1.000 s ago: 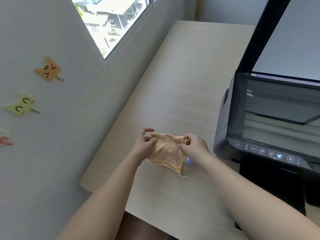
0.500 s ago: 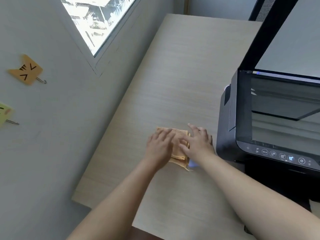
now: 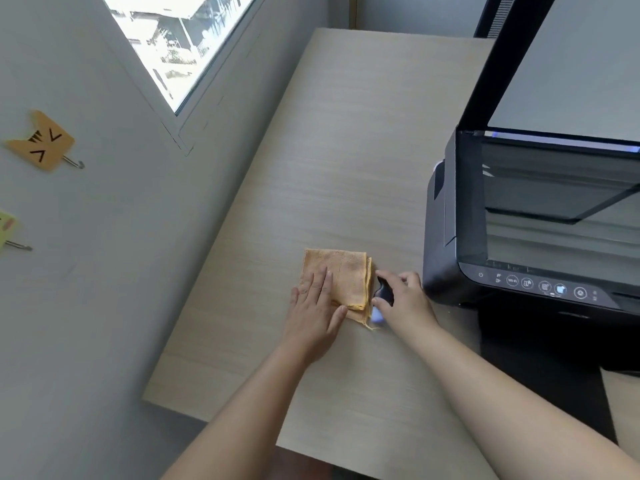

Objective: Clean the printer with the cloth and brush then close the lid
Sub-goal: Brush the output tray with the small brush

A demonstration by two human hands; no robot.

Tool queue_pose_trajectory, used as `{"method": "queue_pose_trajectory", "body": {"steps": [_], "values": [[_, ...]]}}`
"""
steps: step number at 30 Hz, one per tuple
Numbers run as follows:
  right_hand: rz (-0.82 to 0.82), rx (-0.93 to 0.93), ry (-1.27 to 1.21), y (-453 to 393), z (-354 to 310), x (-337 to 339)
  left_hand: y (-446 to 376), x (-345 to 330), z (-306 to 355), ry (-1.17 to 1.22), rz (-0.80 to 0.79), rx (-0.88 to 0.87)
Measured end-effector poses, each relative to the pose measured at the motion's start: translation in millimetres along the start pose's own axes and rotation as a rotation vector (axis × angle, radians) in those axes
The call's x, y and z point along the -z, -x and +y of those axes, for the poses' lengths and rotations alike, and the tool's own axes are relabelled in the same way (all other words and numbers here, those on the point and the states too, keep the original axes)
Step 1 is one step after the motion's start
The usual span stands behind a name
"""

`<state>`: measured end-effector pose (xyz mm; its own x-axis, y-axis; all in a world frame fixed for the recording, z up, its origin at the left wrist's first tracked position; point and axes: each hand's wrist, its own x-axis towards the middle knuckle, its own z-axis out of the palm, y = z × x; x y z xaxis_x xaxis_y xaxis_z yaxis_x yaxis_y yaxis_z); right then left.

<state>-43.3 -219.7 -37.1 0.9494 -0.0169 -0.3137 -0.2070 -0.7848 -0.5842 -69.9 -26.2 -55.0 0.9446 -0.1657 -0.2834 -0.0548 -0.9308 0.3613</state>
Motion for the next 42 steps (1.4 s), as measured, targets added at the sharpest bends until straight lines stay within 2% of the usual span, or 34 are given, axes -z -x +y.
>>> {"method": "queue_pose_trajectory", "body": {"steps": [5,8,12,14,17,21,24,28,35,42], "values": [[-0.051,-0.127,-0.164,10.2,-6.9,0.1,20.6,-3.7,15.1,0.095,0.049,-0.131],[-0.103,-0.220,-0.275,22.3,-8.5,14.8,31.3,-1.0,32.0,0.284,0.094,-0.162],[-0.112,-0.061,-0.179,70.1,5.0,46.8,44.6,-4.1,66.3,0.637,0.132,-0.098],[-0.109,-0.021,-0.233,98.4,17.1,61.7,52.0,-9.6,81.6,0.669,0.118,-0.069],[-0.026,-0.079,-0.277,137.1,45.1,84.8,62.6,-20.7,108.4,0.621,0.001,-0.136],[0.107,-0.199,-0.343,177.4,86.7,107.1,77.6,-37.7,153.8,0.435,-0.165,-0.352],[0.232,-0.314,-0.479,197.0,117.6,118.4,85.5,-53.5,185.7,0.307,-0.160,-0.499],[0.355,-0.390,-0.565,212.7,157.4,142.8,92.8,-74.1,219.1,0.138,-0.103,-0.566],[0.388,-0.371,-0.638,231.9,205.1,171.3,99.4,-80.6,257.4,-0.105,-0.103,-0.444],[0.343,-0.305,-0.638,245.9,224.6,177.9,106.5,-87.6,275.8,-0.209,-0.083,-0.341]]}}
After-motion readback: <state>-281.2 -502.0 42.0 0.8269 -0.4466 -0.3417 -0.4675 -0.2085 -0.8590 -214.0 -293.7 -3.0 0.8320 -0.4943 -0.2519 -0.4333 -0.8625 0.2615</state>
